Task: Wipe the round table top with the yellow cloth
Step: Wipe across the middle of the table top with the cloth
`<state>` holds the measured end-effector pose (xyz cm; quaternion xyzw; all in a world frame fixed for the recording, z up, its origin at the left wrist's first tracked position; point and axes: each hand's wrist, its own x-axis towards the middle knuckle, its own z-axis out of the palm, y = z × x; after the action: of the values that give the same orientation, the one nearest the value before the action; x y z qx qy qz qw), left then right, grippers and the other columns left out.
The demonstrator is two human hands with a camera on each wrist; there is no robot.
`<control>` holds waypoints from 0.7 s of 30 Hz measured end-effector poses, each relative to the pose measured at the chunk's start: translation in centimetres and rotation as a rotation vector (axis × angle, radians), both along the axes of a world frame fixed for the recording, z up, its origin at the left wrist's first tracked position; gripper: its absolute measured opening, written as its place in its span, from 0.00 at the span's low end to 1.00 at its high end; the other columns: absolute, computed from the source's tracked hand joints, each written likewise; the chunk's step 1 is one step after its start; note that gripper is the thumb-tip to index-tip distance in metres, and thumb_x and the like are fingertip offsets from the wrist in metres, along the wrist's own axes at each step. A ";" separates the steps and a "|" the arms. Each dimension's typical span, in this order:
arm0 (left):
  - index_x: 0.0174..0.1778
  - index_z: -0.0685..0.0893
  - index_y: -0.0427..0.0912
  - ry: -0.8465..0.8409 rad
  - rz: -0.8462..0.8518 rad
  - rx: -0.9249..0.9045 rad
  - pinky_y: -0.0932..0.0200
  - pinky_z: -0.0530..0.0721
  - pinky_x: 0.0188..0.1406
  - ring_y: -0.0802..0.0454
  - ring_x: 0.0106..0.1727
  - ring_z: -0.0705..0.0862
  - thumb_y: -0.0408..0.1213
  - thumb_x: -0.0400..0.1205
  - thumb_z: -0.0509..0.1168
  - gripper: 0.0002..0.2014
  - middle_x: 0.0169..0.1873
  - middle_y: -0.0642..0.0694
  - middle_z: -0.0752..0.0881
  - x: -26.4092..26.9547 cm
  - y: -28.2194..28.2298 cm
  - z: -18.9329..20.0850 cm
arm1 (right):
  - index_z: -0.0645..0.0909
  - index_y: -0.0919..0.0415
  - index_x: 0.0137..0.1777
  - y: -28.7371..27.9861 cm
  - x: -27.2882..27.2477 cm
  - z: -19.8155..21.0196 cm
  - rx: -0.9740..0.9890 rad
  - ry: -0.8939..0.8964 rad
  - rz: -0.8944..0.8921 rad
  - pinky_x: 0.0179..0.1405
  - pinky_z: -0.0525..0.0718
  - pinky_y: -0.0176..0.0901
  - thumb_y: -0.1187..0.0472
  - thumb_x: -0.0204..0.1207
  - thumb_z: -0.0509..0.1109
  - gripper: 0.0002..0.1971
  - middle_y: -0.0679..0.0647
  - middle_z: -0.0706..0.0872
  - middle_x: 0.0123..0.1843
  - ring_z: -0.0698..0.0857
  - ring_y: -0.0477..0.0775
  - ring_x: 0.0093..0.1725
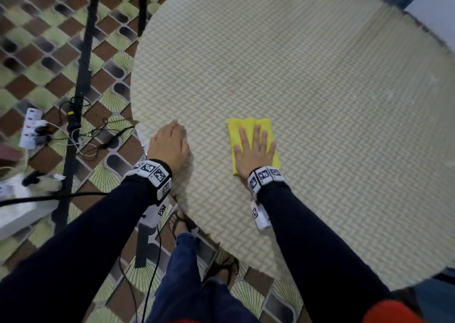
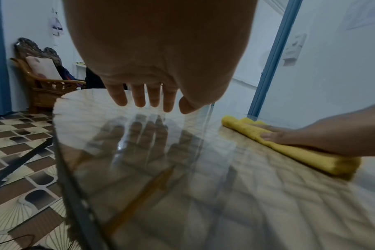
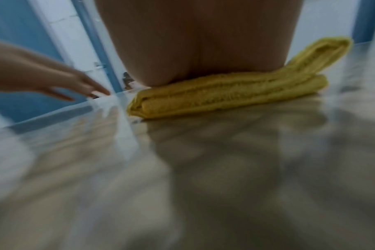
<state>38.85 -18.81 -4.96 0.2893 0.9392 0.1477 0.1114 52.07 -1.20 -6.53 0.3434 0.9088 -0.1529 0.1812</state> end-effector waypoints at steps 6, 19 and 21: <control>0.61 0.78 0.34 0.033 0.002 -0.096 0.43 0.73 0.58 0.37 0.63 0.73 0.38 0.81 0.62 0.15 0.61 0.35 0.76 1.9 1.1 0.7 | 0.36 0.40 0.83 -4.7 11.1 0.3 -0.019 0.118 0.411 0.80 0.32 0.56 0.47 0.85 0.35 0.26 0.46 0.33 0.85 0.34 0.52 0.84; 0.64 0.78 0.42 -0.073 -0.042 -0.125 0.48 0.77 0.58 0.42 0.65 0.72 0.30 0.81 0.64 0.15 0.64 0.42 0.75 1.4 0.5 0.0 | 0.40 0.45 0.85 -1.8 3.2 0.1 0.014 0.042 0.215 0.80 0.38 0.63 0.51 0.88 0.43 0.27 0.55 0.34 0.86 0.37 0.64 0.84; 0.63 0.79 0.42 -0.083 -0.036 -0.122 0.46 0.78 0.59 0.41 0.65 0.73 0.33 0.81 0.64 0.14 0.63 0.41 0.75 1.1 0.7 0.1 | 0.39 0.52 0.85 -5.0 4.3 0.6 -0.046 0.078 0.378 0.81 0.39 0.59 0.58 0.89 0.43 0.27 0.57 0.35 0.86 0.37 0.64 0.84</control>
<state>39.98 -18.09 -4.85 0.2923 0.9357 0.1000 0.1705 56.40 -6.20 -5.97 0.1563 0.9597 -0.1499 0.1790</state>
